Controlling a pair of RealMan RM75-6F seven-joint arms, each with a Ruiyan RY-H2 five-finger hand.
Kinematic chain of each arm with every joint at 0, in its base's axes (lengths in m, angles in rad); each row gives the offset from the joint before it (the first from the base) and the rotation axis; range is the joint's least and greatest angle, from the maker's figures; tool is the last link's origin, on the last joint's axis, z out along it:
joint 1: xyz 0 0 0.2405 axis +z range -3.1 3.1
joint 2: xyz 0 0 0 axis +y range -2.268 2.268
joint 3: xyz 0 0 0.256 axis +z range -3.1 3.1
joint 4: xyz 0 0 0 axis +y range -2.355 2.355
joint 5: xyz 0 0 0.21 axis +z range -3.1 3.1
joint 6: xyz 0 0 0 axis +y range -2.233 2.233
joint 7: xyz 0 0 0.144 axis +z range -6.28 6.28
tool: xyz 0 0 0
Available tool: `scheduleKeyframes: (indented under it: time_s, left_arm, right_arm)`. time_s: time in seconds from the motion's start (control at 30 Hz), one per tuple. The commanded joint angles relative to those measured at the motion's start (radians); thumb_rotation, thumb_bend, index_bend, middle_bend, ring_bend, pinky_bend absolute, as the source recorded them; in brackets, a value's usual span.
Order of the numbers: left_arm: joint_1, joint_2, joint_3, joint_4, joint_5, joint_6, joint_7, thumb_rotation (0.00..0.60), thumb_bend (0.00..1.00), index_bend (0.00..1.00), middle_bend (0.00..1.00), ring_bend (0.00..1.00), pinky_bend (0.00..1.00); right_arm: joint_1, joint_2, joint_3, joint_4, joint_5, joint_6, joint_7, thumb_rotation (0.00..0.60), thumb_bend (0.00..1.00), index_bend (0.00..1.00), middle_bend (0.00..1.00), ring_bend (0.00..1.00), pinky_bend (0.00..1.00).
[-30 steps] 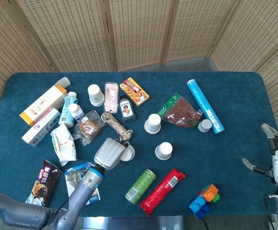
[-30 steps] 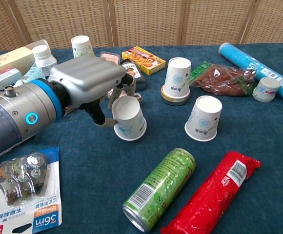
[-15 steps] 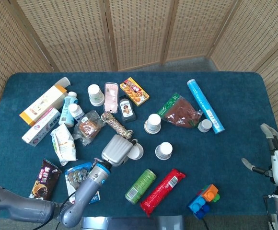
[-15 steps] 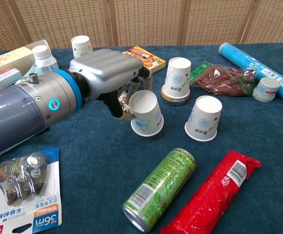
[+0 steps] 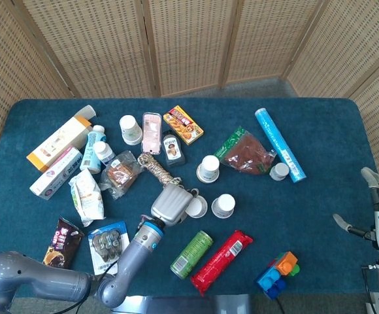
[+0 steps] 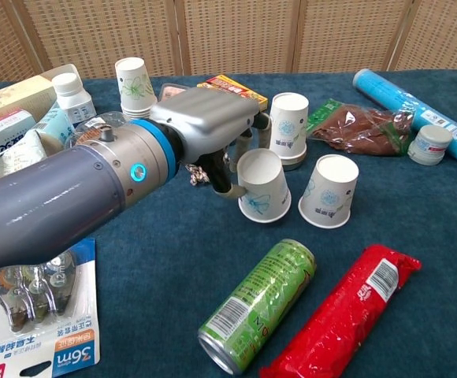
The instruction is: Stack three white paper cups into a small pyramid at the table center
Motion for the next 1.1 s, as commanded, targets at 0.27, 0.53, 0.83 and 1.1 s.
scheduleKeyframes:
  time_s: [0.27, 0.53, 0.83, 1.1]
  left_arm:
    - [-0.028, -0.081, -0.027, 0.082, -0.01, 0.01, -0.02, 0.6, 0.3, 0.36, 0.58, 0.58, 0.71]
    - [-0.04, -0.12, -0.031, 0.125, -0.036, 0.021, 0.008, 0.6, 0.3, 0.35, 0.55, 0.56, 0.69]
    - [-0.032, -0.101, -0.03, 0.092, -0.029, 0.023, -0.004, 0.6, 0.28, 0.19, 0.11, 0.17, 0.5]
    - [-0.004, -0.025, -0.011, -0.013, -0.009, 0.05, -0.004, 0.6, 0.27, 0.12, 0.0, 0.01, 0.39]
  right_arm:
    - [-0.002, 0.007, 0.004, 0.0, 0.005, -0.003, 0.022, 0.6, 0.14, 0.0, 0.04, 0.1, 0.15]
    - [-0.002, 0.01, 0.003, -0.003, 0.002, -0.003, 0.03, 0.6, 0.14, 0.0, 0.04, 0.1, 0.15]
    - [-0.002, 0.01, 0.002, -0.004, -0.001, -0.003, 0.028, 0.6, 0.14, 0.0, 0.04, 0.1, 0.15]
    - [-0.003, 0.012, 0.001, -0.008, -0.004, 0.0, 0.027, 0.6, 0.14, 0.0, 0.04, 0.1, 0.15]
